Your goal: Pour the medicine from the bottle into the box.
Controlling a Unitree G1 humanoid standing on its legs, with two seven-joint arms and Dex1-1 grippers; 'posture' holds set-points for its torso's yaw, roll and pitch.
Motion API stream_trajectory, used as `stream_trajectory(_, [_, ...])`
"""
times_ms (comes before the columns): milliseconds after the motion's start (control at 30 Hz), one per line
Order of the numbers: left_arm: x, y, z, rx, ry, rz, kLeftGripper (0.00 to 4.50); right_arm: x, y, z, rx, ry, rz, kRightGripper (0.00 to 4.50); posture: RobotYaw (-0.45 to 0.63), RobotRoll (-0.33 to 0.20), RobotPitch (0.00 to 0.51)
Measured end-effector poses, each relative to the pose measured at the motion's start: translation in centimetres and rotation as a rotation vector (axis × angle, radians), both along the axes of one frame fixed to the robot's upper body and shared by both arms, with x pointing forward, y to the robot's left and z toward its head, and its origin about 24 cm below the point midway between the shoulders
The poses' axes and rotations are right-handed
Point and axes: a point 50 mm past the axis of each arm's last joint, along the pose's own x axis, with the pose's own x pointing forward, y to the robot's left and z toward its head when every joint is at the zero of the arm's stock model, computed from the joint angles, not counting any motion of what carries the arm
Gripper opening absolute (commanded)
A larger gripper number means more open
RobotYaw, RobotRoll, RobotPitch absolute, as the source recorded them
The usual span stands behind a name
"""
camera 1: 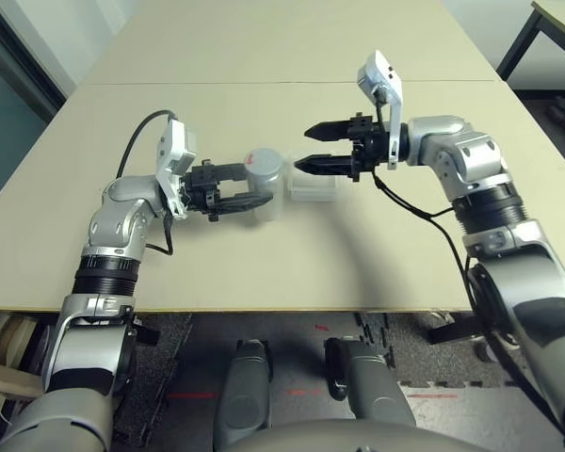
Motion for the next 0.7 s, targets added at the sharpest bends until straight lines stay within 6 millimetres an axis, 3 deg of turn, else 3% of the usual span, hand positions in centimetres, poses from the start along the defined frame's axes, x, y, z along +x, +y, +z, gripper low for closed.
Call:
stream_trajectory(233, [0.1, 0.3, -0.4, -0.003, 0.019, 0.007, 2.49, -0.2, -0.2, 0.7, 0.011, 0.018, 0.023, 4.50, 0.04, 0.000, 0.127])
stream_trajectory(400, [0.2, 0.2, -0.3, -0.003, 0.012, 0.005, 2.49, -1.3, 2.1, 2.1, 0.054, -0.008, 0.128, 4.50, 0.04, 0.000, 0.129])
stream_trajectory(700, [0.2, 0.2, -0.2, -0.003, 0.010, 0.006, 2.49, -2.0, 5.3, 2.3, 0.092, -0.015, 0.207, 4.50, 0.05, 0.000, 0.132])
